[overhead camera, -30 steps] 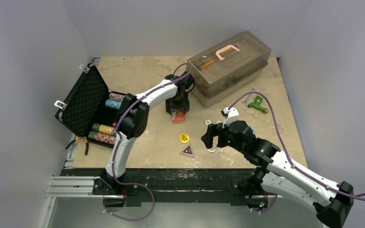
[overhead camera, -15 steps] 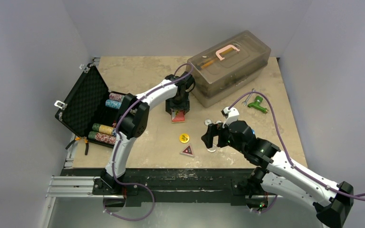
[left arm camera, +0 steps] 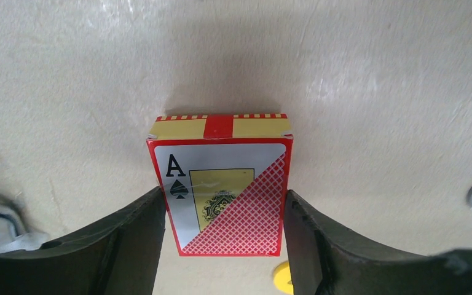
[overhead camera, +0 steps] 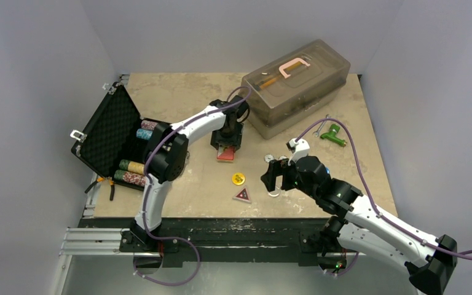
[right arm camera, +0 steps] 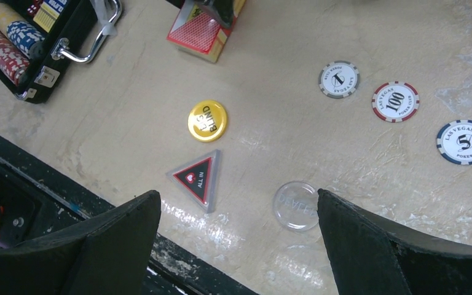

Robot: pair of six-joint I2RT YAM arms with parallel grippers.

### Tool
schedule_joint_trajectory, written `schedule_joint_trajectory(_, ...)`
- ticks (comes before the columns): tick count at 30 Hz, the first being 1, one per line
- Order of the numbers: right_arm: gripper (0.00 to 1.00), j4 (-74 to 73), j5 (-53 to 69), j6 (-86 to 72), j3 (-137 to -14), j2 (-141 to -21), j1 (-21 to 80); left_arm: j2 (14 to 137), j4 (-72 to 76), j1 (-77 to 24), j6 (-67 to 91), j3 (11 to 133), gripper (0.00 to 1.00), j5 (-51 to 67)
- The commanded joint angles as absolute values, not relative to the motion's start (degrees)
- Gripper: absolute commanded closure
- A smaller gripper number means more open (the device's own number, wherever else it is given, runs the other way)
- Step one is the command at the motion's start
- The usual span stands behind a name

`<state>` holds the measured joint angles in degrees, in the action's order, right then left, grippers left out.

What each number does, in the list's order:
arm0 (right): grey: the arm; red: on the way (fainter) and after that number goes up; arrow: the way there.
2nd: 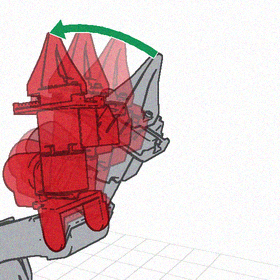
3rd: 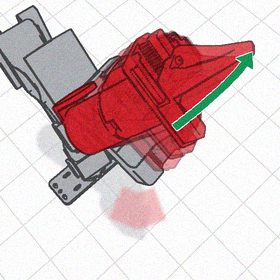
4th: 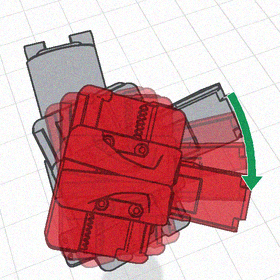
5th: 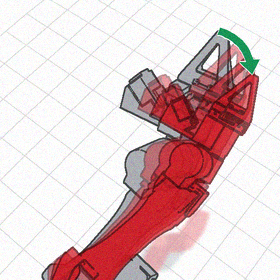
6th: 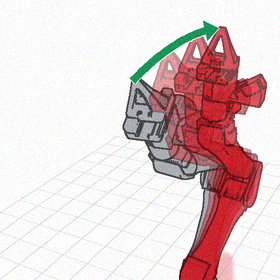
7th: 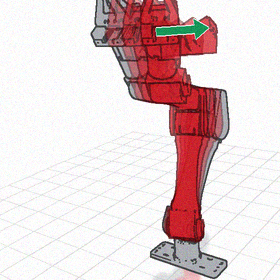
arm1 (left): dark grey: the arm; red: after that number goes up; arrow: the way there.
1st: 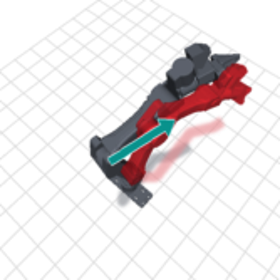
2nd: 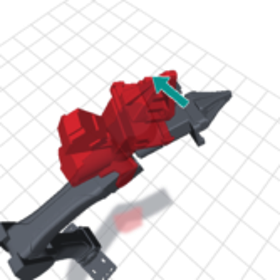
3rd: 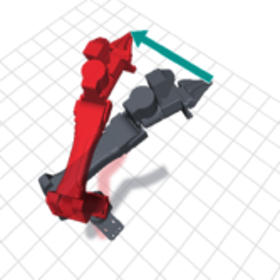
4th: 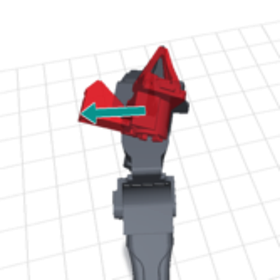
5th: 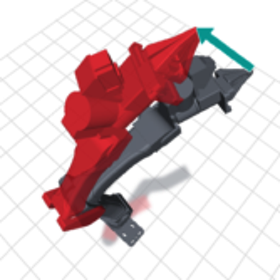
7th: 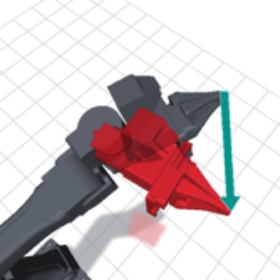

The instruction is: Pack up texas hold em set

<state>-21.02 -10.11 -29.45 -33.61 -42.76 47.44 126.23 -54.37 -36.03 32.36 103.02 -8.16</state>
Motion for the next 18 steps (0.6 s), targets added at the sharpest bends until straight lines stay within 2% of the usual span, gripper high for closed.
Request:
schedule_joint_trajectory(1, 0.03, -20.32, -12.57, -27.81, -35.05, -42.71, 47.11, 117.82, -53.69, -36.13, 25.54, 101.0, 0.7, -8.18)
schedule_joint_trajectory(8, 0.03, -20.12, -13.5, -26.98, -34.98, -42.71, 47.02, 108.06, -55.3, -34.36, 19.93, 95.49, 0.79, -9.22)
schedule_joint_trajectory(12, 0.03, -20.17, -14.09, -25.56, -35.34, -42.69, 47.02, 100.54, -55.97, -31.89, 14.95, 90.49, 0.97, -11.56)
schedule_joint_trajectory(18, 0.03, -19.28, -13.78, -24.65, -35.05, -42.06, 47.04, 89.1, -56.08, -25.83, 6.37, 80.85, 1.0, -10.87)
